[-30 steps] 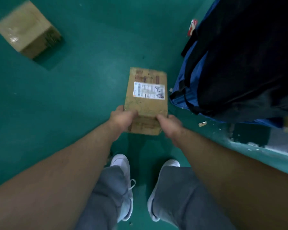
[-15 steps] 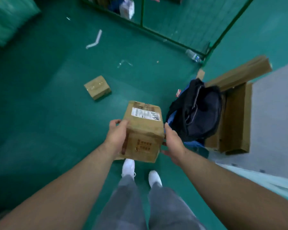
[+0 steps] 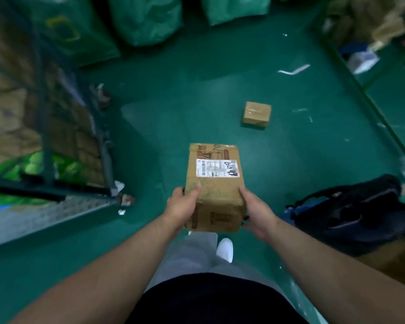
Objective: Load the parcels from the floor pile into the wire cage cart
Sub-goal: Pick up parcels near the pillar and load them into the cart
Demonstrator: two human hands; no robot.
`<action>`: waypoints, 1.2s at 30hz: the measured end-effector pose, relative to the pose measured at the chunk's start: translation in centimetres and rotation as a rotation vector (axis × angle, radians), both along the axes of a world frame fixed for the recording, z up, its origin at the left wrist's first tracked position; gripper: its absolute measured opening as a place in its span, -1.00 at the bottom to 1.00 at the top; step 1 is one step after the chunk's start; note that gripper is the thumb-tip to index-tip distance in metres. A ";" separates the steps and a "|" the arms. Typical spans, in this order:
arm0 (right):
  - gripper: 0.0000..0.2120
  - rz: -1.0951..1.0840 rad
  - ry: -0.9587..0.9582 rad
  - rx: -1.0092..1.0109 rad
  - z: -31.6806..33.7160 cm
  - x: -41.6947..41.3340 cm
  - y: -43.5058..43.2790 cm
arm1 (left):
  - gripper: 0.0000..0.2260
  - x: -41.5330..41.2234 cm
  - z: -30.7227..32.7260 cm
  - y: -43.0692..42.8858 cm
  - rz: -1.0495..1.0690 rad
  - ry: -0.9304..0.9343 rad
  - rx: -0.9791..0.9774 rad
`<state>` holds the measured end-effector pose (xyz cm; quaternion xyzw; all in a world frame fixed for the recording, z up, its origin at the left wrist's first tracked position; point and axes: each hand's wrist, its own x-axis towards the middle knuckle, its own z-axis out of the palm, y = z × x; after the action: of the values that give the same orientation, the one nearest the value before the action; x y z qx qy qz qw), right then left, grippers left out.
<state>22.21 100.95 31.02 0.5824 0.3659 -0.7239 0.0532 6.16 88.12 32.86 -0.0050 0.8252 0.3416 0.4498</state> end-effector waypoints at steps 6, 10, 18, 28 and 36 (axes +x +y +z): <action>-0.71 0.507 0.057 0.102 2.7 -6.8 -8.8 | -0.50 -1.3 1.8 -14.3 0.506 -0.025 0.050; -0.54 0.728 0.112 0.172 3.4 -11.2 -15.7 | -0.50 -1.6 2.9 -22.9 0.726 0.009 0.112; -0.59 0.955 0.214 0.189 4.9 -19.3 -35.8 | -0.56 -4.2 3.5 -45.4 1.084 -0.054 0.213; -0.68 1.036 0.242 0.181 6.1 -27.9 -60.1 | -0.54 -10.2 3.9 -69.2 1.209 -0.042 0.275; -0.55 0.956 0.287 0.261 5.9 -37.6 -64.5 | -0.61 -21.5 3.5 -72.9 1.169 -0.031 0.347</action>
<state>-15.43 36.44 36.88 0.2467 0.6820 -0.6396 0.2546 -15.35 15.18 36.37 -0.3889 0.6114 0.6613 0.1939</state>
